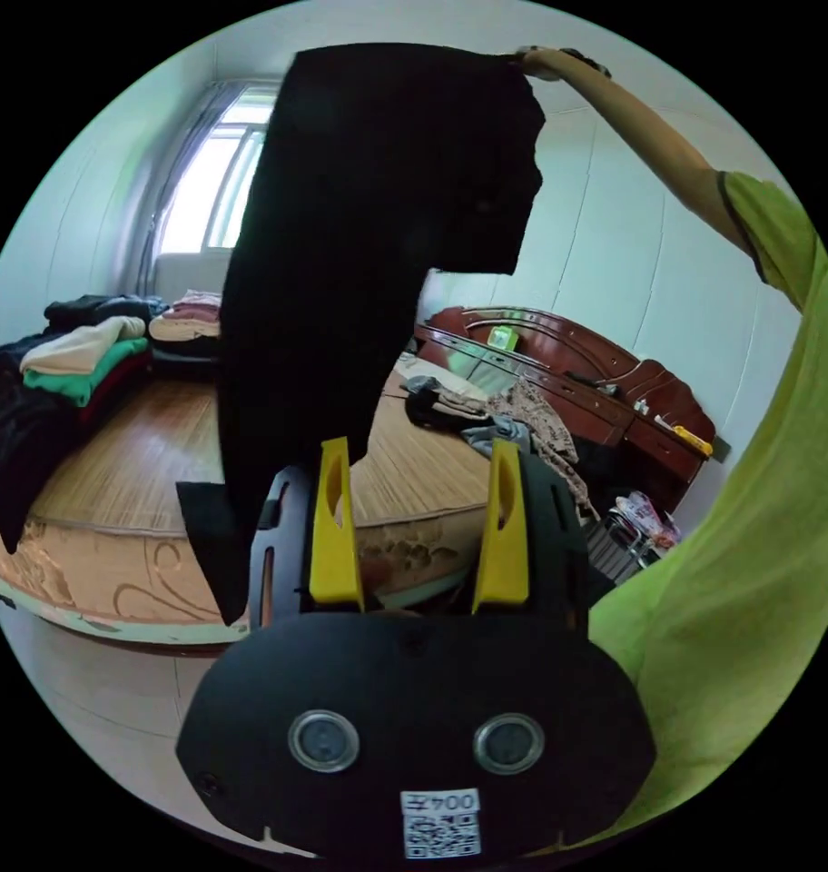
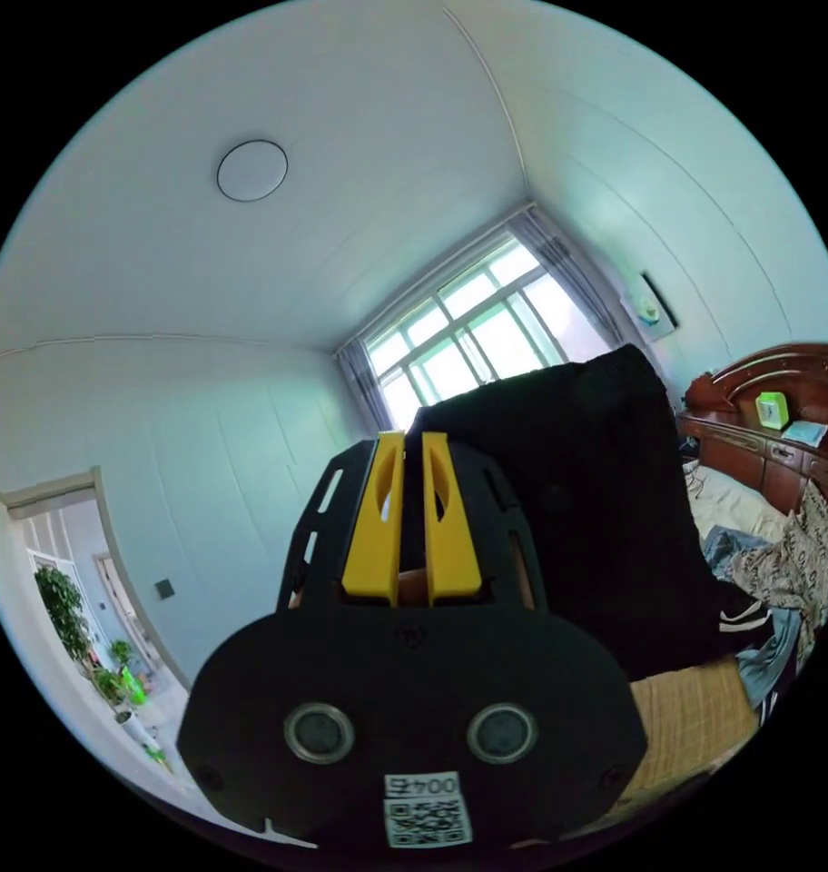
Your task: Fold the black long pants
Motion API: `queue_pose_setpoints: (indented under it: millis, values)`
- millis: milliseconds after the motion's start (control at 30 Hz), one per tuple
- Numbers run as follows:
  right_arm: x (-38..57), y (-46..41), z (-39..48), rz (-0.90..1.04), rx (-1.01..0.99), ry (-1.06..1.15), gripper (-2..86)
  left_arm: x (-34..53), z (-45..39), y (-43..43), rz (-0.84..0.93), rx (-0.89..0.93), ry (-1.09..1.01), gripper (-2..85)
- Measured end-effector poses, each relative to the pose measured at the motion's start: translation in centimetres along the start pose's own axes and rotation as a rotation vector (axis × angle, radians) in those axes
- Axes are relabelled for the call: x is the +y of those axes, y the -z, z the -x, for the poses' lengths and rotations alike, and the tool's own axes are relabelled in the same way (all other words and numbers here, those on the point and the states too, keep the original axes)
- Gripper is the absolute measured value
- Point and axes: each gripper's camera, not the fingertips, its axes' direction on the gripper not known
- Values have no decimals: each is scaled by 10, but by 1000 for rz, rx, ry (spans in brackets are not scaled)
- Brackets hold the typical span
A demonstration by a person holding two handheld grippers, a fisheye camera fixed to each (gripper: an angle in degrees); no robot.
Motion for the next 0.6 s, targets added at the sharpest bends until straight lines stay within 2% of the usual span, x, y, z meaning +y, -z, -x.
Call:
queue_pose_setpoints:
  millis: [267, 500, 600]
  values:
    - [101, -16, -2, 247, -127, -25, 45, -12, -1, -59, -81, -396, -89, 233]
    - [213, -43, -30, 612, -241, -211, 28, -18, 5, -115, -134, -496, -90, 243]
    - [241, -26, -53, 623, -298, -283, 17, -3, 14, -135, -93, -528, -132, 237]
